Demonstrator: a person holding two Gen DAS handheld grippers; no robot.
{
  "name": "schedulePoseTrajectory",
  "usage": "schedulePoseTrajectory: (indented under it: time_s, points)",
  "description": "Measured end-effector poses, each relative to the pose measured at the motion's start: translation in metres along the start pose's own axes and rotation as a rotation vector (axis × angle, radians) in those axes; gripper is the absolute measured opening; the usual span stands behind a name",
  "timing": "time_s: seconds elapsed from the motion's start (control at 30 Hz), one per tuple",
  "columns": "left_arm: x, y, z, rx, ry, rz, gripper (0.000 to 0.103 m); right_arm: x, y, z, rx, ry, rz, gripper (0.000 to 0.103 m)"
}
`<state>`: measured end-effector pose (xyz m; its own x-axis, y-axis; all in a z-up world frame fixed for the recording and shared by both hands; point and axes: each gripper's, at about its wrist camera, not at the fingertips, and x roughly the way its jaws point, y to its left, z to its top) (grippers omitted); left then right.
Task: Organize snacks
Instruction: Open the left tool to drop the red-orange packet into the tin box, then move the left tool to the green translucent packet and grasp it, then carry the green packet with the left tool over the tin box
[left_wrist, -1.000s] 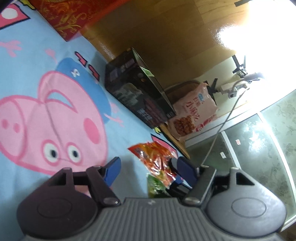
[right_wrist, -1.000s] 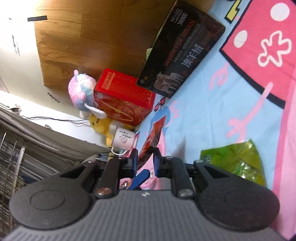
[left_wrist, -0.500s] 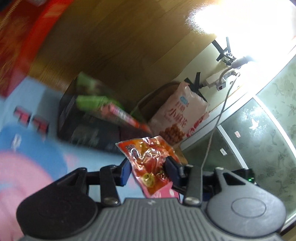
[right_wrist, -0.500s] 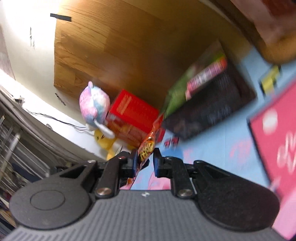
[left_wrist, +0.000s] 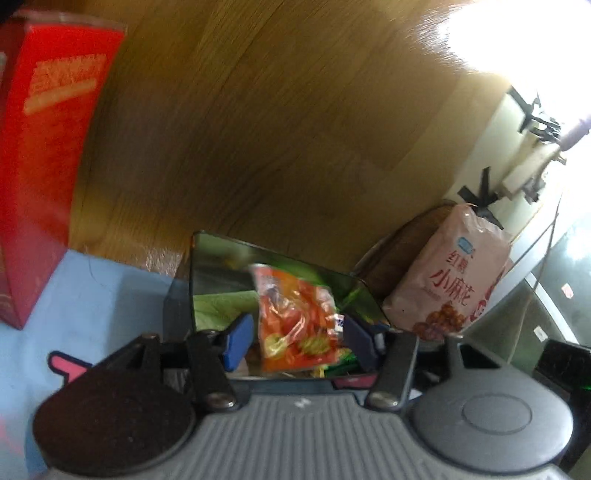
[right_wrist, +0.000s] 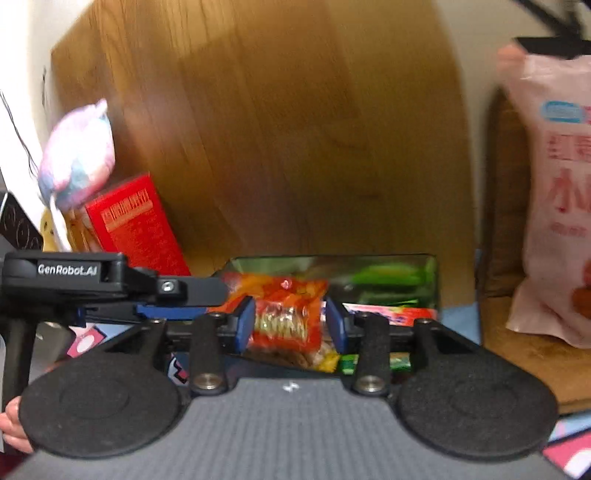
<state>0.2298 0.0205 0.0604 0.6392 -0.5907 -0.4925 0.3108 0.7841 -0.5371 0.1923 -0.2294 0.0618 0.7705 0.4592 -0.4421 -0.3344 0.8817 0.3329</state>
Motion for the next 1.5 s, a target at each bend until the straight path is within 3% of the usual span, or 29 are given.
schedulePoseTrajectory:
  time_s: [0.1, 0.2, 0.43, 0.57, 0.67, 0.77, 0.9, 1.17, 1.27, 1.37, 1.4, 1.47, 1.5]
  points:
    - [-0.022, -0.004, -0.010, -0.006, -0.028, -0.039, 0.058, -0.030, -0.006, -0.015, 0.027, -0.034, -0.009, 0.046]
    - [-0.048, -0.007, -0.029, 0.002, -0.027, -0.105, 0.058, -0.067, -0.005, -0.040, 0.052, -0.015, 0.031, 0.047]
    - [-0.056, -0.020, -0.104, -0.020, 0.180, -0.208, 0.059, -0.141, -0.011, -0.122, 0.152, 0.139, 0.089, 0.048]
    - [-0.055, -0.021, -0.143, -0.060, 0.265, -0.240, 0.059, -0.165, -0.011, -0.150, 0.262, 0.165, 0.103, 0.048]
    - [-0.051, -0.022, -0.160, -0.082, 0.295, -0.221, 0.059, -0.164, -0.011, -0.152, 0.326, 0.140, 0.115, 0.048]
    - [-0.055, -0.019, -0.168, -0.103, 0.283, -0.219, 0.059, -0.150, -0.001, -0.152, 0.303, 0.147, 0.136, 0.045]
    - [-0.060, -0.013, -0.170, -0.138, 0.260, -0.206, 0.059, -0.139, 0.013, -0.152, 0.274, 0.139, 0.143, 0.028]
    - [-0.070, -0.017, -0.164, -0.155, 0.225, -0.231, 0.074, -0.147, -0.029, -0.163, 0.667, 0.120, 0.290, 0.024]
    - [-0.073, -0.019, -0.162, -0.163, 0.220, -0.255, 0.074, -0.152, -0.043, -0.166, 0.794, 0.096, 0.350, 0.024]
    - [-0.069, -0.025, -0.160, -0.169, 0.229, -0.281, 0.066, -0.153, -0.049, -0.160, 0.846, 0.078, 0.380, 0.024]
    - [-0.068, -0.028, -0.157, -0.160, 0.229, -0.286, 0.060, -0.152, -0.048, -0.156, 0.841, 0.076, 0.383, 0.024]
    - [-0.063, -0.034, -0.150, -0.138, 0.235, -0.290, 0.040, -0.149, -0.045, -0.147, 0.825, 0.076, 0.401, 0.023]
    - [-0.060, -0.037, -0.144, -0.124, 0.235, -0.289, 0.036, -0.146, -0.044, -0.141, 0.814, 0.077, 0.408, 0.023]
